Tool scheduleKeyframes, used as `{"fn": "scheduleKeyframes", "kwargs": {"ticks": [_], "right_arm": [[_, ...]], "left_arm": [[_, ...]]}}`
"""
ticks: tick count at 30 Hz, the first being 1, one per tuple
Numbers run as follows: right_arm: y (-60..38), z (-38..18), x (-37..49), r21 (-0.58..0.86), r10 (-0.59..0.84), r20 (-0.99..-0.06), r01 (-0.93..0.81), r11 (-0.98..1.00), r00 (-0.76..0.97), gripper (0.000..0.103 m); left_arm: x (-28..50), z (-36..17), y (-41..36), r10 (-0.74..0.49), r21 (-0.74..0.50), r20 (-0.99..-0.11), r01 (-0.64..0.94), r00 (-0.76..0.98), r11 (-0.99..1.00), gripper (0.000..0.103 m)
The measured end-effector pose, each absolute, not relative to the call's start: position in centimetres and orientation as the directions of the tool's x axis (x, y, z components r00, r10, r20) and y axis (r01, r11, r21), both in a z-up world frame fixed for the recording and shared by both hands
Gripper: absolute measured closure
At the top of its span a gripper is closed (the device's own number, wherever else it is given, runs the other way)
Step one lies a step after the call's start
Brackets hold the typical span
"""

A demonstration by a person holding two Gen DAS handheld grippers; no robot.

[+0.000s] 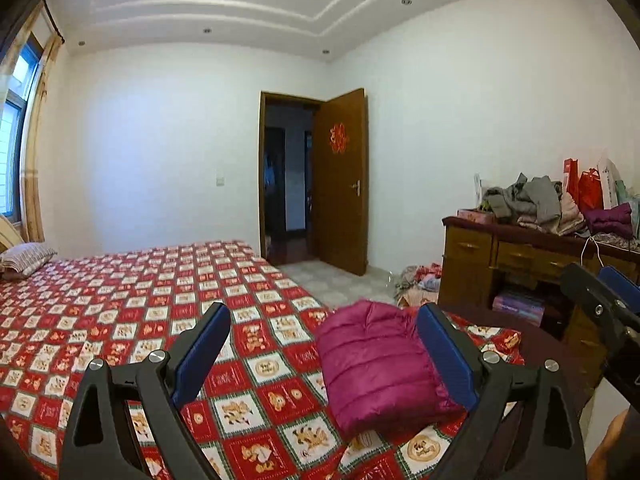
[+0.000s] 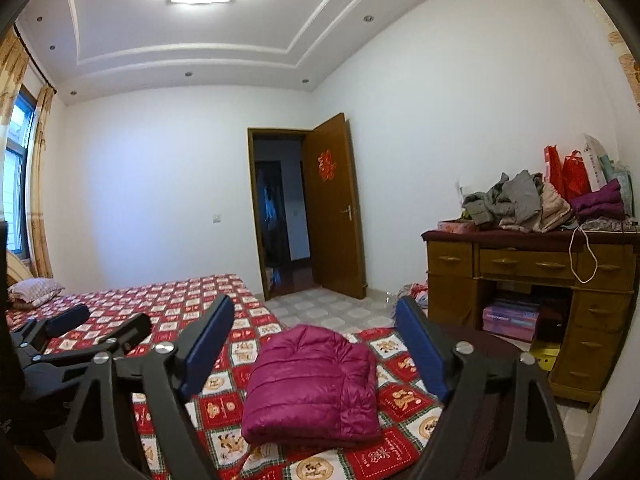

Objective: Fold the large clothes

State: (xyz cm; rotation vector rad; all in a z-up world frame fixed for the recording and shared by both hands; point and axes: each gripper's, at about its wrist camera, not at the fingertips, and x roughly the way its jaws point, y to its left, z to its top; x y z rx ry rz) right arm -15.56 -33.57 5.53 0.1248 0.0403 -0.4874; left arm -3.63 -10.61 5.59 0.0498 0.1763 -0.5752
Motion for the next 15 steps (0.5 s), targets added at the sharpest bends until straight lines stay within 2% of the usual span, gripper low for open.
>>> {"fn": "scheduleKeyframes", "kwargs": {"ticks": [15], "right_arm": [[-33.64, 5.48, -15.91, 0.118, -0.468, -0.065, 0.472, 0.873, 0.881, 0.015]], "left_arm": [[-3.95, 5.72, -10.27, -0.536, -0.010, -0.164, 0.542, 0.828, 0.840, 0.006]]}}
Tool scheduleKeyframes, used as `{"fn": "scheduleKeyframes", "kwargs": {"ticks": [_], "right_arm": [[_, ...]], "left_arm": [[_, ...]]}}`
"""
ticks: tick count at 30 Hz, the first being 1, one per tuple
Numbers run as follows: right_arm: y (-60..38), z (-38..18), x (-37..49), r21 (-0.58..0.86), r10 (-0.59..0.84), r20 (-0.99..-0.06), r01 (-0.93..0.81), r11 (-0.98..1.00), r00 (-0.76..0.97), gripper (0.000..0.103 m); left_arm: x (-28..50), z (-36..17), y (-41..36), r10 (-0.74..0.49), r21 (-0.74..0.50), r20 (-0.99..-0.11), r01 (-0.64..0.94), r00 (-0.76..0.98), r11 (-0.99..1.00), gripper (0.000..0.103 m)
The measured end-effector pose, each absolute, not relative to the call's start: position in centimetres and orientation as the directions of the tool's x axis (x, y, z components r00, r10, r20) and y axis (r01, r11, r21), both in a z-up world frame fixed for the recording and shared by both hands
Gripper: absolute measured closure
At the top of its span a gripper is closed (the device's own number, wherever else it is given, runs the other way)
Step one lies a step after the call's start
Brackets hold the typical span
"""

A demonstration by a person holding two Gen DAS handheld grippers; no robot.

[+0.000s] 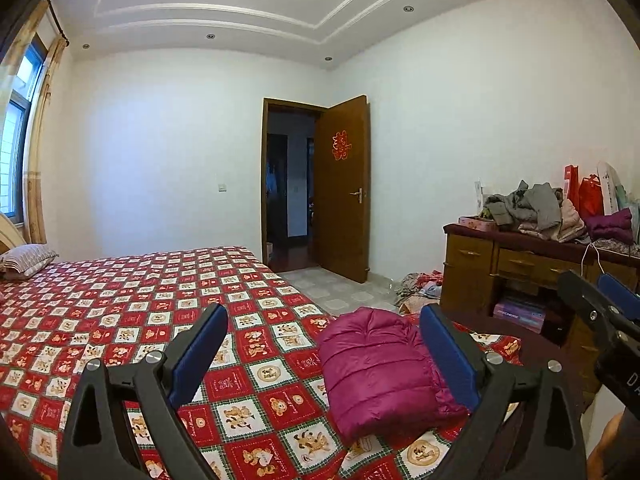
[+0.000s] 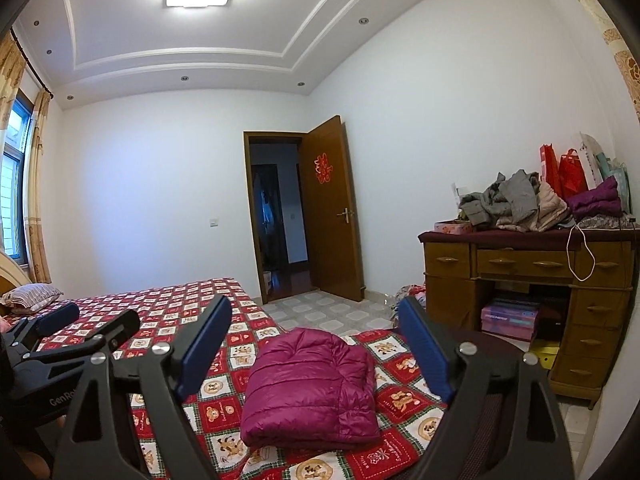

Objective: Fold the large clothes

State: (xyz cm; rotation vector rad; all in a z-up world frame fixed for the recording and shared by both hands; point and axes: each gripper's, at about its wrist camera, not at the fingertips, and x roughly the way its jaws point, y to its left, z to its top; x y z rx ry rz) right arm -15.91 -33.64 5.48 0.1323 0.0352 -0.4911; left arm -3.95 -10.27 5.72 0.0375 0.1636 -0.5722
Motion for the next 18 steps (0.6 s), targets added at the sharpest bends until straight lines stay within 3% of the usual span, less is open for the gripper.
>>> {"fn": "scheduleKeyframes", "kwargs": {"ticks": [18], "right_arm": [[-34.11, 5.64, -16.04, 0.124, -0.468, -0.078, 0.474, 0.872, 0.881, 0.015]], "left_arm": [[-4.20, 5.43, -10.65, -0.512, 0.008, -0.157, 0.519, 0.845, 0.855, 0.005]]}}
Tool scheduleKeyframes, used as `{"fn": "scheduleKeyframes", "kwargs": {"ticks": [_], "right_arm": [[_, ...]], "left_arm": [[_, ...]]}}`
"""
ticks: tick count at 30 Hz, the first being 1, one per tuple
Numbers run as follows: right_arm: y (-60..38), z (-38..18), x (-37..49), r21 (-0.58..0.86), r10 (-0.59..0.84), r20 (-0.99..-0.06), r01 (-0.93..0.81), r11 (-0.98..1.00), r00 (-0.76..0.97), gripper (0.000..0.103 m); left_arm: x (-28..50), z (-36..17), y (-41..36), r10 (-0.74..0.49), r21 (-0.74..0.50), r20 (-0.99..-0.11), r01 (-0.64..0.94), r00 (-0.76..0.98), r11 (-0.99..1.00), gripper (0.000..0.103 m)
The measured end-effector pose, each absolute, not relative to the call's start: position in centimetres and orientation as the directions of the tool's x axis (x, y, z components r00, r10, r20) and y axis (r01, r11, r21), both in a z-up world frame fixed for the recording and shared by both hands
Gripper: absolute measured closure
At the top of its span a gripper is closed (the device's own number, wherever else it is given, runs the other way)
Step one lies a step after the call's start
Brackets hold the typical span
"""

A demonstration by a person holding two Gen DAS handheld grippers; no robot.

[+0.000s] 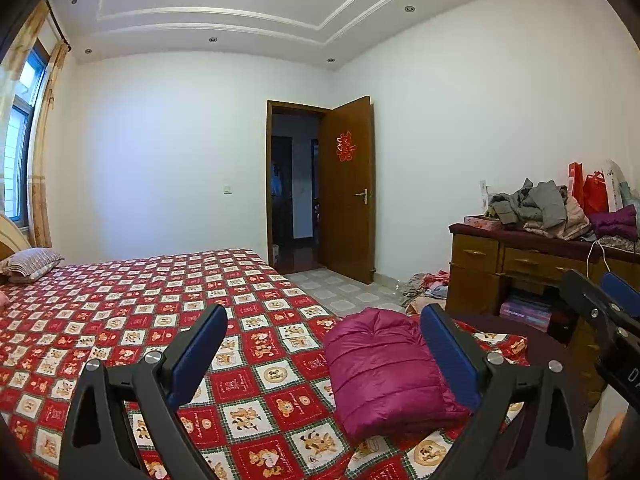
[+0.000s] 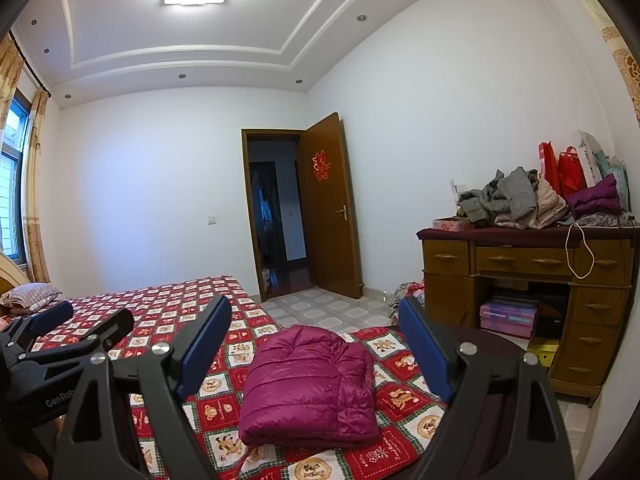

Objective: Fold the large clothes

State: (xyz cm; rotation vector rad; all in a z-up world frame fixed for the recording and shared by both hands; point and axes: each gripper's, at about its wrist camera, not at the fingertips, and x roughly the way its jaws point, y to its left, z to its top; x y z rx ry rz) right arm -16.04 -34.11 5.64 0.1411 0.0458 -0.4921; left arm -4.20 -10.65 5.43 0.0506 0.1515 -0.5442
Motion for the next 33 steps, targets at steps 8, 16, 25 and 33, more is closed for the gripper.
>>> {"fn": "scheduleKeyframes", "kwargs": {"ticks": [8, 16, 25, 33], "right_arm": [[-34.1, 5.7, -16.1, 0.124, -0.468, -0.078, 0.475, 0.871, 0.880, 0.015], [-34.1, 5.8, -16.2, 0.125, -0.473, -0.081, 0.480, 0.868, 0.877, 0.015], [-34.3, 5.8, -16.3, 0.124, -0.473, -0.082, 0.480, 0.868, 0.877, 0.014], [-34.4, 5.8, -16.3, 0.126, -0.473, -0.083, 0.480, 0.868, 0.877, 0.014]], "left_arm": [[-4.1, 5.3, -11.0, -0.511, 0.011, -0.163, 0.520, 0.844, 0.854, 0.005], [-3.8, 5.1, -11.0, -0.504, 0.008, -0.169, 0.512, 0.847, 0.859, 0.005], [-3.7, 5.1, -11.3, -0.479, 0.042, -0.160, 0.490, 0.863, 0.871, 0.005], [-3.0, 5.3, -11.1, -0.484, 0.019, -0.175, 0.495, 0.857, 0.869, 0.005]]}}
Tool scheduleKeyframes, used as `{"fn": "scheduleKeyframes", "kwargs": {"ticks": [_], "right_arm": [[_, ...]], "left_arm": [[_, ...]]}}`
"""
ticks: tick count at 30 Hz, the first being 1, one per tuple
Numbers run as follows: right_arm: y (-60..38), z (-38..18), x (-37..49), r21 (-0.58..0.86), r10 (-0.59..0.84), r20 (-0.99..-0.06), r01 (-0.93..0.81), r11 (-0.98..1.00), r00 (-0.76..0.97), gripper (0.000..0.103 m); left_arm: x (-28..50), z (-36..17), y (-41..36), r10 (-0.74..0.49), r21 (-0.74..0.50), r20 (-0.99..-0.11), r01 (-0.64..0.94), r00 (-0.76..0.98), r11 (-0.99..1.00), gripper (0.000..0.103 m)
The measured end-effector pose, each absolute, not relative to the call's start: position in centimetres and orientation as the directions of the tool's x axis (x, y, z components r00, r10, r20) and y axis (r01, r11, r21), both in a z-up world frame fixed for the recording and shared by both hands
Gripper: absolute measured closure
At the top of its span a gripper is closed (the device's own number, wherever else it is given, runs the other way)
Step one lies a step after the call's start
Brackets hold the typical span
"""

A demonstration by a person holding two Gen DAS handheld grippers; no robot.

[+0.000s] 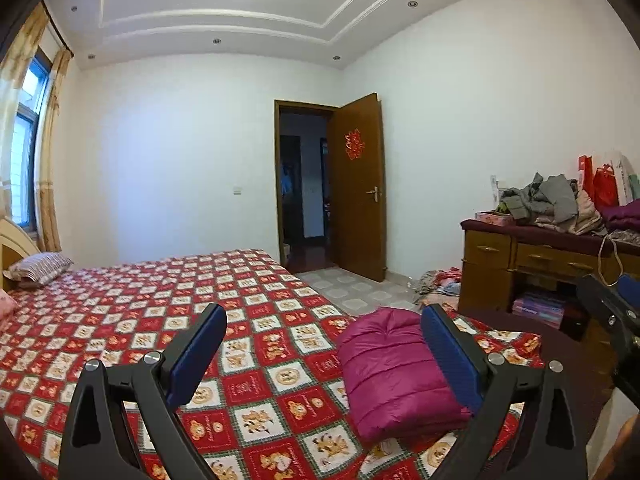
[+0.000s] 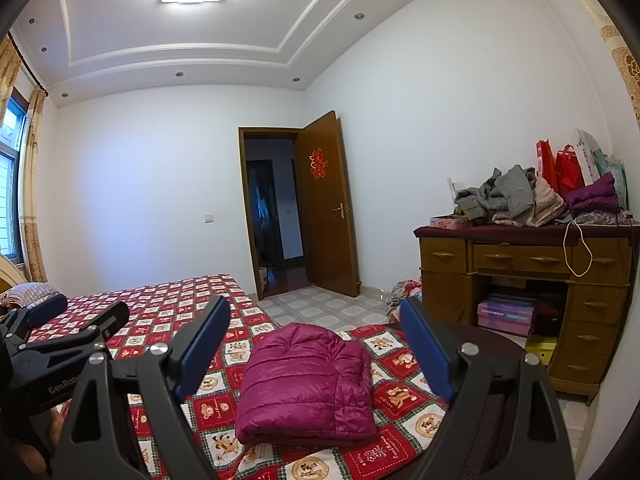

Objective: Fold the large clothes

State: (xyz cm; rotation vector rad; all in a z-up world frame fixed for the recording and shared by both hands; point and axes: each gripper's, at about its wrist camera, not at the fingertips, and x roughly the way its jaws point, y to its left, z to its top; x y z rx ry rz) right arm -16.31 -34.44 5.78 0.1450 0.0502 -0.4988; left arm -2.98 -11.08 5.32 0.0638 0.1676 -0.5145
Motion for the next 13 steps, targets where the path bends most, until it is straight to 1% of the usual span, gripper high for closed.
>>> {"fn": "scheduleKeyframes", "kwargs": {"ticks": [5, 9, 13], "right_arm": [[-34.45, 5.79, -16.34, 0.125, -0.472, -0.085, 0.479, 0.869, 0.878, 0.013], [-34.45, 5.73, -16.48, 0.126, -0.471, -0.090, 0.479, 0.869, 0.877, 0.013], [-34.55, 5.57, -16.35, 0.122, -0.474, -0.094, 0.482, 0.867, 0.876, 0.011]], "left_arm": [[-2.17, 5.07, -11.20, -0.514, 0.002, -0.225, 0.528, 0.828, 0.849, 0.005], [-2.47, 4.80, -11.39, -0.498, 0.029, -0.220, 0.516, 0.839, 0.856, 0.005], [-2.23, 4.71, -11.42, -0.492, 0.023, -0.233, 0.511, 0.839, 0.859, 0.005]]}}
